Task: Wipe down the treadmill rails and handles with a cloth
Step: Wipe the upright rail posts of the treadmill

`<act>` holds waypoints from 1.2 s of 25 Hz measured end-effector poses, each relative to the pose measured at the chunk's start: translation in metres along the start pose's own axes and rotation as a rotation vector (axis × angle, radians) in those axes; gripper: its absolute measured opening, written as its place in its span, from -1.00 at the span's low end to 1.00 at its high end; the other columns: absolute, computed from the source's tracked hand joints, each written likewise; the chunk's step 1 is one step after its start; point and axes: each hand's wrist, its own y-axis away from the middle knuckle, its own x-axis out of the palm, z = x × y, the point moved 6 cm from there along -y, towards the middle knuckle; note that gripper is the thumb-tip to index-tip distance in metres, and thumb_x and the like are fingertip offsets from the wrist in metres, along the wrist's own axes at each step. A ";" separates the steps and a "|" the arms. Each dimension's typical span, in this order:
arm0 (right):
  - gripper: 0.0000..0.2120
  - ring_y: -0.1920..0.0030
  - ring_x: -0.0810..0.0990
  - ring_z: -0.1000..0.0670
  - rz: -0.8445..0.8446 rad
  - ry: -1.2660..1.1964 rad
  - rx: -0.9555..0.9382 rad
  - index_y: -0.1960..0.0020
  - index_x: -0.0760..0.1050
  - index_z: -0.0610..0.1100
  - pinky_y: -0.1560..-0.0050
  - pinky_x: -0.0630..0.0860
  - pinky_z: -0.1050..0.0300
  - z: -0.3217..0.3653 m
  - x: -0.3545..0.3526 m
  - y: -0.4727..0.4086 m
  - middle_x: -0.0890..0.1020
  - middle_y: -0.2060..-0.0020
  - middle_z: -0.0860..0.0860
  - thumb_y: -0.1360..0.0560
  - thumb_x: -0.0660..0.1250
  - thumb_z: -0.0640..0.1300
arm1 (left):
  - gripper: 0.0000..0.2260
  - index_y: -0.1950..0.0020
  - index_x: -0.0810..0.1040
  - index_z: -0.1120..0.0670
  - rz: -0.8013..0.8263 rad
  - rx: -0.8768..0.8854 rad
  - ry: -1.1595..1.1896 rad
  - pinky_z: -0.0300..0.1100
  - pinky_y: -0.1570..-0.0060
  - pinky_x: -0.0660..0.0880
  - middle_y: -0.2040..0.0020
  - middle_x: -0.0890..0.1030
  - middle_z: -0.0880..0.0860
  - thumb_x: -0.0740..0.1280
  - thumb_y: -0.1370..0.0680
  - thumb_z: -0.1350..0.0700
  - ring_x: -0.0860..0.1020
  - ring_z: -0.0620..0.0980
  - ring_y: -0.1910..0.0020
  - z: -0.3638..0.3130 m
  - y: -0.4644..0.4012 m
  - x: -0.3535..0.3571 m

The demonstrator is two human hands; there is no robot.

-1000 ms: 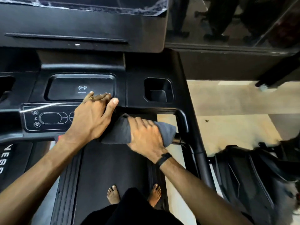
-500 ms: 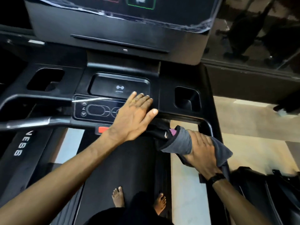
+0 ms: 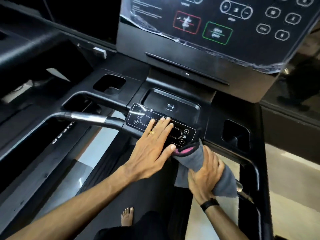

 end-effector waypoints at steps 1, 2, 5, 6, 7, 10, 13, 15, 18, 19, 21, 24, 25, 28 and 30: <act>-0.47 -0.26 0.53 -0.19 -0.053 -0.048 0.077 -0.34 0.47 -0.24 -0.34 0.35 -0.10 0.002 -0.003 0.001 0.59 -0.24 -0.16 -0.42 0.27 -0.04 | -0.44 -0.59 0.15 0.20 -0.016 -0.018 0.016 0.04 -0.58 -0.12 -0.62 0.10 0.09 0.03 -0.67 -0.09 0.00 -0.03 -0.61 -0.002 0.005 0.000; -0.49 -0.30 0.53 -0.16 -0.076 -0.113 0.145 -0.37 0.46 -0.21 -0.38 0.33 -0.07 0.014 -0.005 -0.004 0.58 -0.28 -0.11 -0.45 0.30 -0.07 | -0.44 -0.59 0.15 0.21 -0.036 -0.031 0.032 0.05 -0.58 -0.12 -0.62 0.11 0.09 0.03 -0.67 -0.08 0.01 -0.03 -0.61 -0.004 0.009 0.000; -0.30 -0.53 0.28 -0.17 -0.007 -0.137 0.240 -0.54 0.22 -0.30 -0.49 0.23 -0.17 0.054 0.005 -0.026 0.32 -0.51 -0.20 -0.48 0.24 -0.01 | -0.44 -0.59 0.13 0.20 -0.151 -0.134 0.079 0.07 -0.57 -0.13 -0.61 0.12 0.08 0.02 -0.66 -0.08 0.03 -0.02 -0.61 0.003 0.019 -0.011; -0.22 -0.58 0.14 -0.22 0.076 -0.021 0.228 -0.57 0.08 -0.35 -0.53 0.16 -0.21 0.064 0.011 -0.031 0.17 -0.56 -0.27 -0.48 0.17 0.03 | -0.43 -0.59 0.13 0.20 -0.197 -0.183 0.085 0.09 -0.57 -0.12 -0.61 0.13 0.08 0.02 -0.66 -0.08 0.04 -0.03 -0.60 0.010 0.024 -0.015; -0.19 -0.59 0.01 -0.27 0.156 0.100 0.183 -0.58 -0.03 -0.38 -0.56 0.08 -0.23 0.074 0.016 -0.034 0.04 -0.57 -0.33 -0.49 0.09 0.04 | -0.43 -0.60 0.12 0.19 -0.233 -0.233 0.094 0.10 -0.57 -0.12 -0.61 0.14 0.08 0.01 -0.66 -0.08 0.04 -0.04 -0.60 0.017 0.028 -0.019; -0.18 -0.57 -0.16 -0.36 0.286 0.293 0.087 -0.56 -0.19 -0.42 -0.57 -0.06 -0.27 0.086 0.026 -0.037 -0.12 -0.55 -0.41 -0.52 0.02 0.06 | -0.41 -0.61 0.07 0.18 -0.262 -0.351 0.115 0.09 -0.57 -0.14 -0.61 0.14 0.10 -0.01 -0.66 -0.10 0.04 -0.08 -0.60 0.035 0.040 -0.025; -0.09 -0.57 -0.18 -0.35 0.291 0.337 -0.026 -0.56 -0.22 -0.42 -0.57 -0.06 -0.28 0.087 0.025 -0.040 -0.14 -0.55 -0.40 -0.50 0.20 0.04 | -0.41 -0.61 0.06 0.18 -0.260 -0.388 0.108 0.05 -0.57 -0.16 -0.61 0.11 0.08 -0.02 -0.66 -0.11 0.02 -0.09 -0.60 0.045 0.045 -0.025; -0.11 -0.59 -0.17 -0.32 0.322 0.359 -0.202 -0.57 -0.21 -0.40 -0.57 -0.01 -0.26 0.100 0.032 -0.045 -0.14 -0.56 -0.37 -0.52 0.23 0.00 | -0.41 -0.62 0.05 0.16 -0.269 -0.408 0.107 0.01 -0.57 -0.18 -0.62 0.09 0.05 -0.04 -0.66 -0.14 0.01 -0.10 -0.60 0.053 0.043 -0.026; -0.11 -0.60 -0.15 -0.26 0.371 0.322 -0.467 -0.59 -0.17 -0.36 -0.56 0.07 -0.23 0.127 0.047 -0.054 -0.11 -0.58 -0.31 -0.53 0.25 0.03 | -0.40 -0.61 0.05 0.16 -0.272 -0.394 0.097 -0.02 -0.57 -0.19 -0.62 0.09 0.04 -0.07 -0.67 -0.17 0.02 -0.09 -0.60 0.063 0.037 -0.030; -0.10 -0.60 -0.15 -0.25 0.387 0.328 -0.496 -0.59 -0.17 -0.36 -0.56 0.06 -0.22 0.135 0.052 -0.057 -0.12 -0.59 -0.31 -0.52 0.23 0.06 | -0.40 -0.61 0.05 0.17 -0.267 -0.380 0.097 -0.01 -0.57 -0.19 -0.62 0.09 0.05 -0.07 -0.67 -0.17 0.02 -0.08 -0.60 0.068 0.036 -0.033; -0.09 -0.60 -0.17 -0.25 0.398 0.373 -0.529 -0.59 -0.19 -0.36 -0.56 0.03 -0.21 0.152 0.063 -0.060 -0.14 -0.58 -0.31 -0.51 0.21 0.06 | -0.40 -0.61 0.04 0.18 -0.273 -0.381 0.106 -0.01 -0.57 -0.20 -0.62 0.10 0.06 -0.07 -0.68 -0.16 0.04 -0.06 -0.60 0.082 0.037 -0.043; -0.11 -0.60 -0.15 -0.25 0.388 0.411 -0.555 -0.59 -0.16 -0.36 -0.57 0.01 -0.20 0.174 0.076 -0.061 -0.11 -0.58 -0.31 -0.51 0.24 0.04 | -0.39 -0.61 0.04 0.18 -0.301 -0.418 0.128 -0.04 -0.57 -0.22 -0.61 0.10 0.07 -0.07 -0.67 -0.17 0.05 -0.06 -0.60 0.109 0.047 -0.059; -0.10 -0.60 -0.14 -0.25 0.389 0.416 -0.555 -0.59 -0.15 -0.36 -0.58 0.01 -0.20 0.180 0.080 -0.062 -0.10 -0.58 -0.31 -0.51 0.26 0.04 | -0.39 -0.61 0.04 0.18 -0.306 -0.424 0.131 -0.05 -0.57 -0.22 -0.61 0.10 0.07 -0.07 -0.67 -0.17 0.04 -0.06 -0.60 0.117 0.051 -0.064; -0.09 -0.60 -0.14 -0.24 0.384 0.414 -0.561 -0.59 -0.13 -0.36 -0.57 0.02 -0.19 0.201 0.090 -0.063 -0.08 -0.59 -0.30 -0.50 0.28 0.05 | -0.37 -0.61 0.05 0.17 -0.312 -0.424 0.134 -0.04 -0.57 -0.21 -0.61 0.11 0.07 -0.10 -0.67 -0.21 0.04 -0.06 -0.60 0.138 0.058 -0.075; -0.08 -0.61 -0.14 -0.24 0.389 0.414 -0.564 -0.59 -0.11 -0.35 -0.58 0.00 -0.19 0.213 0.098 -0.064 -0.08 -0.59 -0.29 -0.49 0.29 0.07 | -0.37 -0.62 0.04 0.16 -0.311 -0.423 0.151 -0.04 -0.57 -0.20 -0.61 0.12 0.06 -0.10 -0.66 -0.21 0.05 -0.07 -0.60 0.151 0.061 -0.081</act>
